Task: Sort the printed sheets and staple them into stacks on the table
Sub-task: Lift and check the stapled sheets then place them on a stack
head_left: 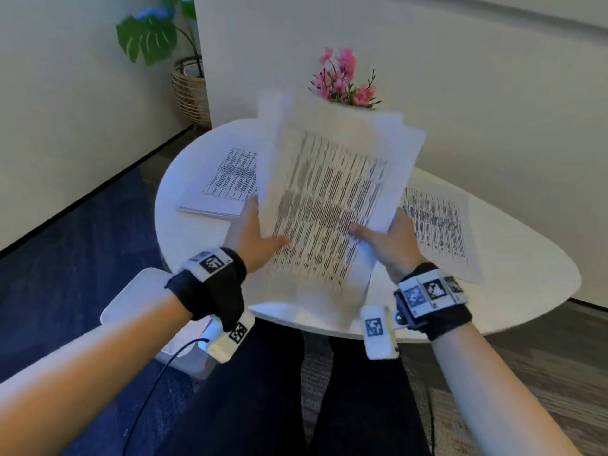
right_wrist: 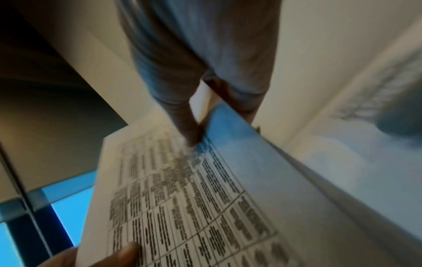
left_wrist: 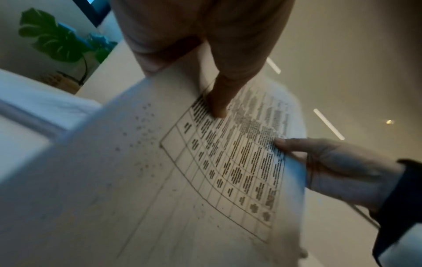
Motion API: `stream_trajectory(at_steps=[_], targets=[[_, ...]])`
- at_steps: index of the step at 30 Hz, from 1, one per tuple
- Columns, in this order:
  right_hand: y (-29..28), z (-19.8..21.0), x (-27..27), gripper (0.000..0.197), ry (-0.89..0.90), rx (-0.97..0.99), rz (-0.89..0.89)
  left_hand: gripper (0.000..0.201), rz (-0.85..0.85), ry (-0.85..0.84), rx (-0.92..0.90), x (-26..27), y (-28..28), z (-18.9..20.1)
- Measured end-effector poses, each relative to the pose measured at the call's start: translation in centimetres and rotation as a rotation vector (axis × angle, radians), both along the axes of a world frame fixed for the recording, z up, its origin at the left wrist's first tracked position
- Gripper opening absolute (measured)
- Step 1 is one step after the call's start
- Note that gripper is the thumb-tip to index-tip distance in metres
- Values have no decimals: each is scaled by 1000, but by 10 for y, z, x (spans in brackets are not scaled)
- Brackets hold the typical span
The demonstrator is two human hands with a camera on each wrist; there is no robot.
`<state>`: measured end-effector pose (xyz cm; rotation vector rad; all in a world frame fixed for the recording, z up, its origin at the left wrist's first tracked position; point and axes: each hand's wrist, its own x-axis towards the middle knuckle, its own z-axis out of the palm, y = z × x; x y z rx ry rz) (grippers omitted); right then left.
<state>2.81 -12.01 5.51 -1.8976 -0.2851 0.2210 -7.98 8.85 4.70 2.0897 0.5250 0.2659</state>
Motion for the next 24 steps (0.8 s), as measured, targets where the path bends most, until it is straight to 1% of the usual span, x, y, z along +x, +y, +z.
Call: stream_trajectory(at_steps=[2,4,6,9,11,14,15,16,18,21,22,24], targets=[[-4,28,-2,51,-46,154,21,71,-1,-186,-73,4,9,17],[-5,46,-4,41,-99,255,58,67,19,-345,-132,6,10,35],[-3,53,-5,32,-132,296,59,65,44,-458,-154,8,9,50],[1,55,-6,30,-165,306,69,64,37,-558,-131,12,4,63],[3,56,-6,28,-211,305,75,56,28,-603,-107,13,0,70],[5,64,-3,25,-264,356,84,36,-1,-660,-61,14,-4,85],[5,66,-1,25,-265,382,73,33,-7,-688,-67,14,-4,90],[4,68,1,26,-258,408,63,34,-4,-711,-74,14,-3,93],[3,70,4,33,-229,442,63,42,-11,-737,-85,14,1,98],[2,67,6,34,-199,435,98,57,-70,-704,-117,13,7,98],[3,65,5,33,-202,430,100,57,-77,-691,-124,13,8,96],[4,64,3,30,-225,439,93,52,-65,-691,-128,12,8,94]])
